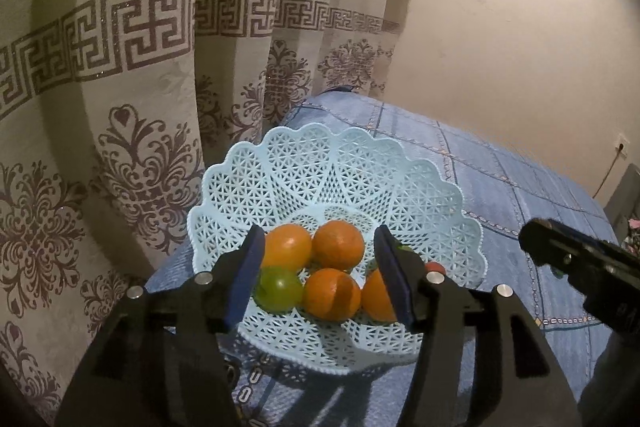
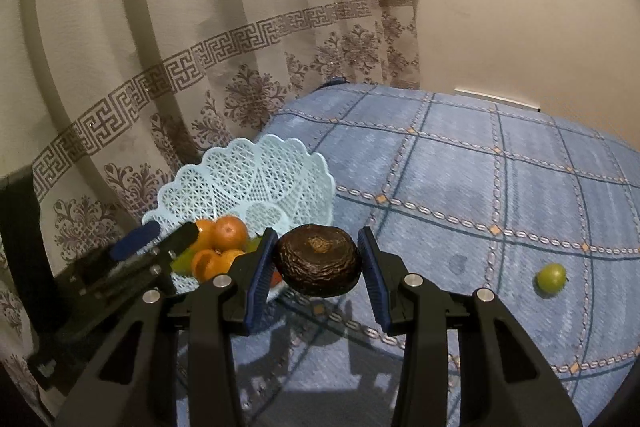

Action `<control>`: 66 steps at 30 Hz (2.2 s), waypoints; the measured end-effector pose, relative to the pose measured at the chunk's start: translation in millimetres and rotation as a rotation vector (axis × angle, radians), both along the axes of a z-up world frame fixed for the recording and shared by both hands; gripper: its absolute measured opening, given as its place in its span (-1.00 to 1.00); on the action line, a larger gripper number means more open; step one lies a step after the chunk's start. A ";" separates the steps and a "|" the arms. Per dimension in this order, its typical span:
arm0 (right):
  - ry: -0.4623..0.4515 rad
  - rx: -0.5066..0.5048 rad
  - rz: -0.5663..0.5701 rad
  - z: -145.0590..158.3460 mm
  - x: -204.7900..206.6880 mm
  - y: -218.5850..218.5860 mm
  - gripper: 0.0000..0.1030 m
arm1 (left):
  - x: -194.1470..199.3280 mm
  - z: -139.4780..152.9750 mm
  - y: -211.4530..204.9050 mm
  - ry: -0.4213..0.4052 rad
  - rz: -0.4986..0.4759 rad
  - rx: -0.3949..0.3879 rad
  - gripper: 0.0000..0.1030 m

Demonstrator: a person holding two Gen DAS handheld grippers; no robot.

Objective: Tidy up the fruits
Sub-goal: 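Carry the green tomato and avocado to the basket and release both inside, then withdraw both open tools from the basket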

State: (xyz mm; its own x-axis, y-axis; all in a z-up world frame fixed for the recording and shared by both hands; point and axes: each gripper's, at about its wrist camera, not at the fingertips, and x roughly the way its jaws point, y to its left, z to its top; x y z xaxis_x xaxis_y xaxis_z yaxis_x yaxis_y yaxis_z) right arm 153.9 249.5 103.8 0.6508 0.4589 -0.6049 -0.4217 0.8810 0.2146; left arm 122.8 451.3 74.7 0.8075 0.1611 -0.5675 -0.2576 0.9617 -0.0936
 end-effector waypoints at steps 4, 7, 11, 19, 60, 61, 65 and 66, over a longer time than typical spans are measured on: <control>0.007 0.017 0.015 1.0 8.0 10.0 -0.19 | 0.1 0.3 -1.2 -0.004 0.007 0.017 0.14; 0.014 0.026 0.024 1.3 14.8 18.2 -0.19 | -0.9 0.6 -1.4 -0.008 0.019 0.031 0.25; 0.020 0.040 0.031 2.2 27.2 30.7 -0.18 | -0.2 -0.1 1.2 -0.007 0.031 0.027 0.31; 0.041 0.089 0.039 2.8 42.6 41.9 0.13 | 0.5 -1.7 6.3 -0.007 0.050 0.024 0.54; 0.109 0.105 -0.138 -32.7 9.3 -45.4 0.13 | -3.3 -0.1 -7.1 -0.034 0.043 0.072 0.87; 0.113 0.104 -0.145 -34.8 7.9 -49.5 0.13 | -3.5 0.1 -7.3 -0.035 0.043 0.072 0.87; 0.122 0.099 -0.172 -40.4 3.3 -64.2 0.13 | -5.0 1.2 -9.3 -0.038 0.043 0.079 0.87; 0.122 0.098 -0.175 -41.0 2.6 -66.1 0.13 | -5.6 1.7 -9.8 -0.038 0.043 0.079 0.87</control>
